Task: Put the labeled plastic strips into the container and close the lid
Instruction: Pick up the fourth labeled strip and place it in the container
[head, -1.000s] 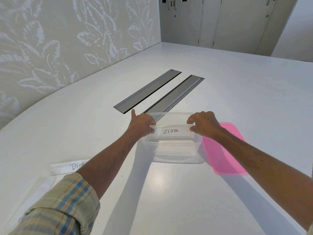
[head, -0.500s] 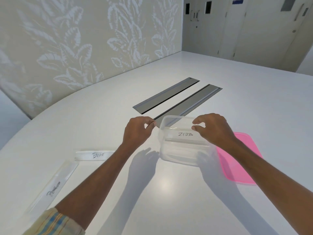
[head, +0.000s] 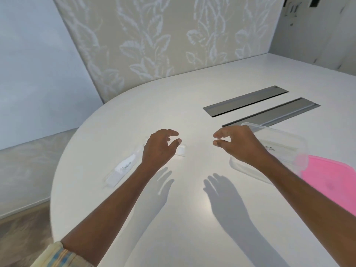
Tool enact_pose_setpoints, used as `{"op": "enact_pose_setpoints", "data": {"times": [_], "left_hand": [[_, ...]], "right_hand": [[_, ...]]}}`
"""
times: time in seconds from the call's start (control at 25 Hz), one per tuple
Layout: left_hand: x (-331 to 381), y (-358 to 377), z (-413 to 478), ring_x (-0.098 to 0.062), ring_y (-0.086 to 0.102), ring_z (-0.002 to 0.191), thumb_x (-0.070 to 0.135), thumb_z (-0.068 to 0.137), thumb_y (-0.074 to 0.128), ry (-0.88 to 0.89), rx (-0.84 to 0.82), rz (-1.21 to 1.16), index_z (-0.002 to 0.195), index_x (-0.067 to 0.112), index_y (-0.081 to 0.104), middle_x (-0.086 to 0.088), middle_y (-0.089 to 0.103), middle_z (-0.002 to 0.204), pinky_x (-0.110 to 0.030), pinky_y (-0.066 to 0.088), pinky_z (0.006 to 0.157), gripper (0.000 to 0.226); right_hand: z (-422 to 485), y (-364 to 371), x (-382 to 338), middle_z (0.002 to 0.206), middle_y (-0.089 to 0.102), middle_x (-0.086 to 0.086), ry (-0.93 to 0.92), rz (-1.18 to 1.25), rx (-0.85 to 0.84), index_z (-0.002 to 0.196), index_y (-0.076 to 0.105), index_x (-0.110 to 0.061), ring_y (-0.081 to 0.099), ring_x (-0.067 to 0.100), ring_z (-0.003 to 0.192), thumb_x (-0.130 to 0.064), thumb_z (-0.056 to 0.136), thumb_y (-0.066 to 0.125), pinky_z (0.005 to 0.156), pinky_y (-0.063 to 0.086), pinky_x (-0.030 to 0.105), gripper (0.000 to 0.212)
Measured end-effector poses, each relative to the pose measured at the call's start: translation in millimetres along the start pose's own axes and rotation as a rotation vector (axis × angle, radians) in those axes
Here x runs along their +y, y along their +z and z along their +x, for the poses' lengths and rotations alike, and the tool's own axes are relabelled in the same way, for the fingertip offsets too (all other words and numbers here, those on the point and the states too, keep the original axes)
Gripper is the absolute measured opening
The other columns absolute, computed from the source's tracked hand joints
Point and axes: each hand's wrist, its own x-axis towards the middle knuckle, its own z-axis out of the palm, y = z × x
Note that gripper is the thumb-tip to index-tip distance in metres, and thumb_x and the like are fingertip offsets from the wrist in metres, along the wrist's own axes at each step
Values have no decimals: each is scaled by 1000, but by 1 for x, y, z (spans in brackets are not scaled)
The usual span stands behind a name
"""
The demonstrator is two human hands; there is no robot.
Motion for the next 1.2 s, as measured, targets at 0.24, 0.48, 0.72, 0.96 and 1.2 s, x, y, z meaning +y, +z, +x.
{"op": "enact_pose_setpoints", "data": {"times": [0.24,0.48,0.72,0.96,1.2], "left_hand": [[-60,-78,-32,-13,69,112,45,91,74,-207,60,183,120,37,71,16,71,124,-40,56,97,30],[-105,-123,-58,-18,50,141,41,92,73,-333,64,252,149,30,52,8,51,153,-42,48,109,62],[-147,-129,-68,-25,47,143,40,89,79,-429,-11,279,152,21,49,-2,52,150,-44,47,110,73],[-178,-118,-71,-29,55,130,36,85,83,-485,-102,317,142,14,58,-8,60,134,-46,53,100,66],[-190,-115,-69,-28,58,114,32,84,80,-404,-163,410,126,11,66,-7,63,117,-42,55,83,49]], "right_hand": [[17,70,-71,108,78,-9,-109,9,-142,109,80,-27,70,7,107,-29,88,82,97,56,34,21],[36,137,-130,111,78,-4,-198,27,-264,109,79,-23,71,9,107,-25,86,84,98,56,34,23],[58,197,-168,123,74,-1,-241,-34,-361,119,76,-21,68,17,114,-20,86,84,101,55,40,34],[76,250,-175,149,57,-1,-587,-581,-431,145,56,-17,52,24,138,-18,95,72,105,48,41,53],[101,282,-161,146,60,0,-656,-714,-466,141,59,-17,54,26,136,-11,91,71,105,47,38,52]]}}
